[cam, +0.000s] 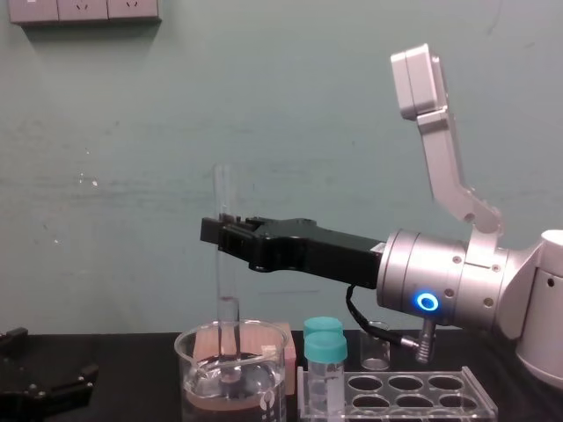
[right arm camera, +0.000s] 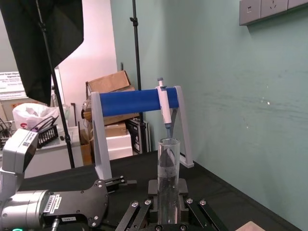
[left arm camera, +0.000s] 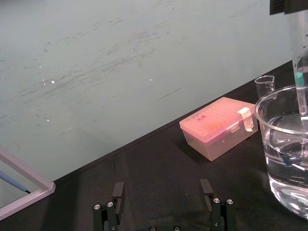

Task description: Hold the test tube with one hand and immerse one end into the beaker, then return it to the test tube rack.

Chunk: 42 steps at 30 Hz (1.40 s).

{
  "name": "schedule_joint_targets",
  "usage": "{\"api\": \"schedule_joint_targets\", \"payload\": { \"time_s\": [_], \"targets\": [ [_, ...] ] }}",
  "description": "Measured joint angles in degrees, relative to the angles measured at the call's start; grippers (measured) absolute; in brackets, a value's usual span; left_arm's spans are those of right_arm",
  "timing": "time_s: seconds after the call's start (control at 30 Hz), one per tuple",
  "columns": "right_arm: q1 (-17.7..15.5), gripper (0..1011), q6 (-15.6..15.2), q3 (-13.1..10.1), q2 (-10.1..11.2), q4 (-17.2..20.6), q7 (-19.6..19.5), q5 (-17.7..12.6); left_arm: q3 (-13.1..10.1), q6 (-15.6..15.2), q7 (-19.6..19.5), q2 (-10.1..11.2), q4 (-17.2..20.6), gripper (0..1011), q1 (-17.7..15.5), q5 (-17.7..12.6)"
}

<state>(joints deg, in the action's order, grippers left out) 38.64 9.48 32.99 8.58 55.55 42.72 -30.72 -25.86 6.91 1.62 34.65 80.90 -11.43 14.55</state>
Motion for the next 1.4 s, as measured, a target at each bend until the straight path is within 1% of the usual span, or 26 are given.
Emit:
{"api": "schedule_joint_targets", "payload": {
  "time_s": [0.4, 0.83, 1.4],
  "targets": [
    [0.9, 234, 1.1, 0.0, -1.3, -3.5, 0.8, 1.0, 0.0, 0.0, 0.0, 0.0, 0.0, 1000, 0.0, 0.0],
    [0.6, 235, 1.6, -0.5, -1.2, -3.9, 1.1, 1.6, 0.0, 0.0, 0.0, 0.0, 0.0, 1000, 0.0, 0.0],
    [0.3, 235, 4.4, -1.1, -1.1, -4.3, 2.4, 2.2, 0.0, 0.0, 0.0, 0.0, 0.0, 1000, 0.0, 0.0]
  ]
}}
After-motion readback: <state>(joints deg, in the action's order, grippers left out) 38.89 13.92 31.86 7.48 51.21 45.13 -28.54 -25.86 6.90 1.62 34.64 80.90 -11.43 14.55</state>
